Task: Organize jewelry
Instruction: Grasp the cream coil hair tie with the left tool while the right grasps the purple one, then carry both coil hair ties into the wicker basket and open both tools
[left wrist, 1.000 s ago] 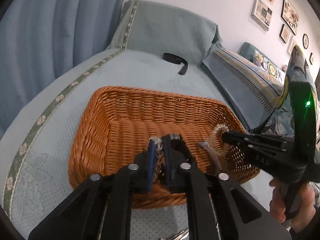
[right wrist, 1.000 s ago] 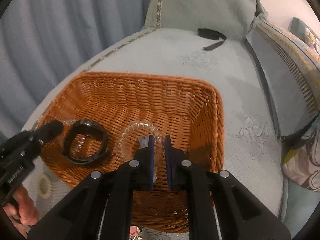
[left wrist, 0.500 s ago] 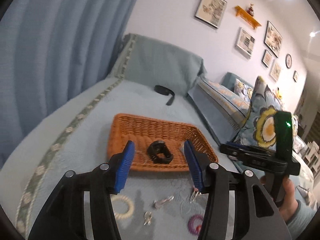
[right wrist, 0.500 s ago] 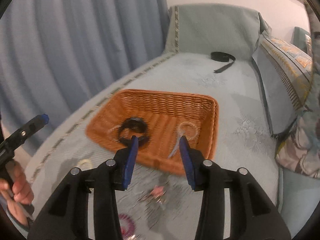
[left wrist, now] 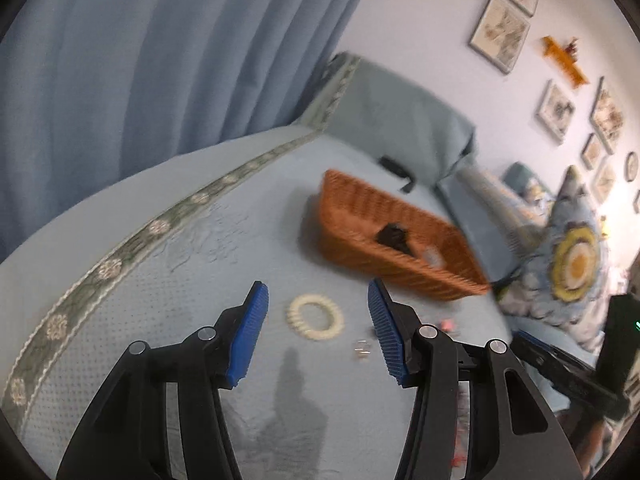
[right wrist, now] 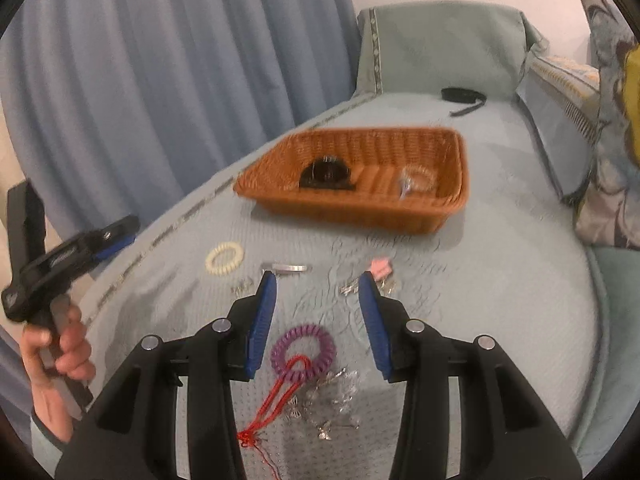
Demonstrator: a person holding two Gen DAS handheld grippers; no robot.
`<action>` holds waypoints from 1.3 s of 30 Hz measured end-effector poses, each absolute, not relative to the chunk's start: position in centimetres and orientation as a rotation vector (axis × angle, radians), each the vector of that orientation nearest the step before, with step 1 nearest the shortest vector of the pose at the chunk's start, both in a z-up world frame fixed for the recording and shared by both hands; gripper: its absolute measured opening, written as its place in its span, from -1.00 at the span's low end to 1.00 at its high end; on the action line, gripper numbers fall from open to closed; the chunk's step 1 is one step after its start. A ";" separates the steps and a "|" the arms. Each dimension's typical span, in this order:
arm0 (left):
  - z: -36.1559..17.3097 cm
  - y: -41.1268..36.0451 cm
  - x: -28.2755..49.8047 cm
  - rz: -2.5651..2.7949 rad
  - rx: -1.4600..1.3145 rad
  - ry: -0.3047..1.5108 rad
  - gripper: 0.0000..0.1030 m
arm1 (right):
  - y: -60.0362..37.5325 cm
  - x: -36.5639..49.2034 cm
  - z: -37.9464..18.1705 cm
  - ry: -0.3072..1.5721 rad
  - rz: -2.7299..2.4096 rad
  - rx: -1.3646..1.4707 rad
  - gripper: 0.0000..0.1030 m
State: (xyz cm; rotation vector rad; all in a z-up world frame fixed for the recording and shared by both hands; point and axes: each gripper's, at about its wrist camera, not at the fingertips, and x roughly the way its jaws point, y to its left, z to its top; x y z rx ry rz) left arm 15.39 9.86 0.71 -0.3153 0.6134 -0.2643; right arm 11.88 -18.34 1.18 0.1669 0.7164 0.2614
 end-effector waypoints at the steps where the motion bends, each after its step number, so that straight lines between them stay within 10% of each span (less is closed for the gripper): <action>1: 0.3 9.8 15.9 -0.265 -0.311 0.624 -0.04 | -18.2 12.0 0.5 0.724 0.260 0.167 -0.23; 24: -6.1 6.0 22.7 -0.147 -0.108 0.844 -0.16 | -14.3 13.8 -6.1 0.884 0.195 -0.033 -0.57; 29: -6.1 4.6 22.7 -0.106 -0.007 0.842 -0.80 | -14.4 13.7 -6.1 0.877 0.207 -0.018 -0.80; 39: -4.8 4.7 21.3 -0.213 -0.046 0.761 -0.84 | -15.9 12.3 -4.8 0.773 0.235 0.055 -0.83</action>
